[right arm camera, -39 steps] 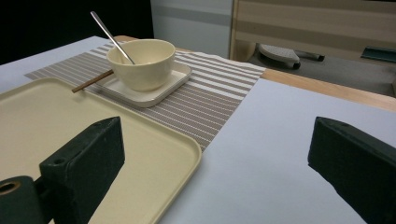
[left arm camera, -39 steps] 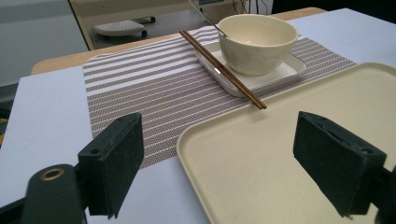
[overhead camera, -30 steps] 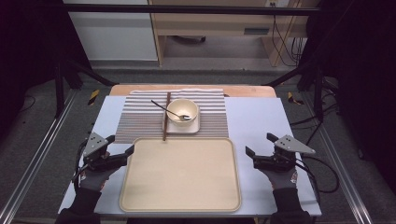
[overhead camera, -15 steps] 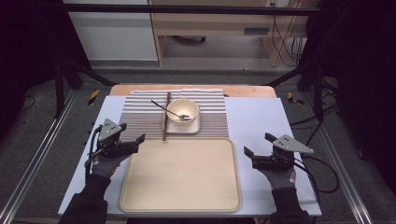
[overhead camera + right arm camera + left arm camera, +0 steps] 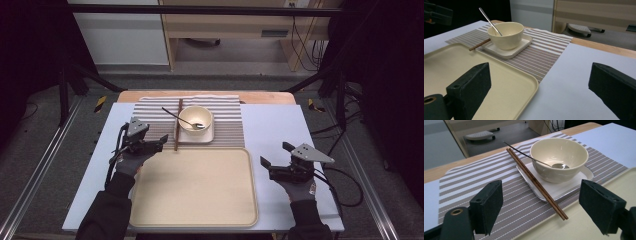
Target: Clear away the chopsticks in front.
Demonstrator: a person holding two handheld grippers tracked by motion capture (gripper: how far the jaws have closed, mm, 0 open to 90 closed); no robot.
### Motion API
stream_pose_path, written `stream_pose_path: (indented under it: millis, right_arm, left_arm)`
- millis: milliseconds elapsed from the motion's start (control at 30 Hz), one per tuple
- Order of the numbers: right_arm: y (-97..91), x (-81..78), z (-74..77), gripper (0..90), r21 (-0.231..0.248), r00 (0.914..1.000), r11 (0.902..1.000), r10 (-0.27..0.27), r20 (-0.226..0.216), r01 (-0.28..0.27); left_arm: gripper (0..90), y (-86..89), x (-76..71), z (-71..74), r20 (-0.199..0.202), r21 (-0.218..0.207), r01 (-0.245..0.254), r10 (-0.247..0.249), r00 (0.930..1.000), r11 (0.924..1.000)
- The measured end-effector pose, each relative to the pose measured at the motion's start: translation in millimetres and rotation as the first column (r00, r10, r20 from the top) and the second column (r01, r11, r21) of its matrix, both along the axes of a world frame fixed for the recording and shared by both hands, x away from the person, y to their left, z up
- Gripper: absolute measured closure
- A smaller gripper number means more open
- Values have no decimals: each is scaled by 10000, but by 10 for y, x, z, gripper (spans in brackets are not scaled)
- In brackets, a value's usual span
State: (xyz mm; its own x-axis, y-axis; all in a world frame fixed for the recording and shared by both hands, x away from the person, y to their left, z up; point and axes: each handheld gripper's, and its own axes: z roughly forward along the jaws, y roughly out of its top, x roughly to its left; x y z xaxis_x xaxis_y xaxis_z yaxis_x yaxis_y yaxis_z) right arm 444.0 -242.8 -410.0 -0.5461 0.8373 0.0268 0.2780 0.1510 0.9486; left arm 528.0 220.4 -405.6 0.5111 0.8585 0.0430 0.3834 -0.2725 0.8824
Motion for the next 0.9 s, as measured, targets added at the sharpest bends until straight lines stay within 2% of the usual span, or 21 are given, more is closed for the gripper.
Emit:
stream_pose_path:
  millis: [100,333,433,633,733,867,900]
  right_arm:
    - [38,5,3,47,-91,10000,9999,62,19,-61]
    - [94,22,-3,47,-214,9999,9996,168,3,-168]
    - [96,24,1,47,-218,9999,9997,144,-2,-144]
    - [98,28,-2,48,-237,9999,9997,112,-47,-113]
    - [93,29,0,48,-231,9999,9997,107,-35,-107]
    - [88,29,2,48,-249,10000,9997,88,-35,-89]
    - [88,29,2,48,-249,10000,9997,88,-35,-89]
  left_arm:
    - [207,-54,101,-49,-149,246,-73,77,9999,9997]
    - [245,-182,294,-146,-447,529,-100,124,9989,9986]
    - [256,-267,407,-232,-715,727,-5,57,9974,9974]
    - [303,-334,531,-323,-974,785,-64,140,9951,9969]
    - [385,-358,621,-382,-1242,877,-121,230,9920,9961]
    - [499,-378,649,-413,-1272,803,-95,197,9917,9967]
    - [499,-380,657,-421,-1315,849,-62,174,9912,9964]
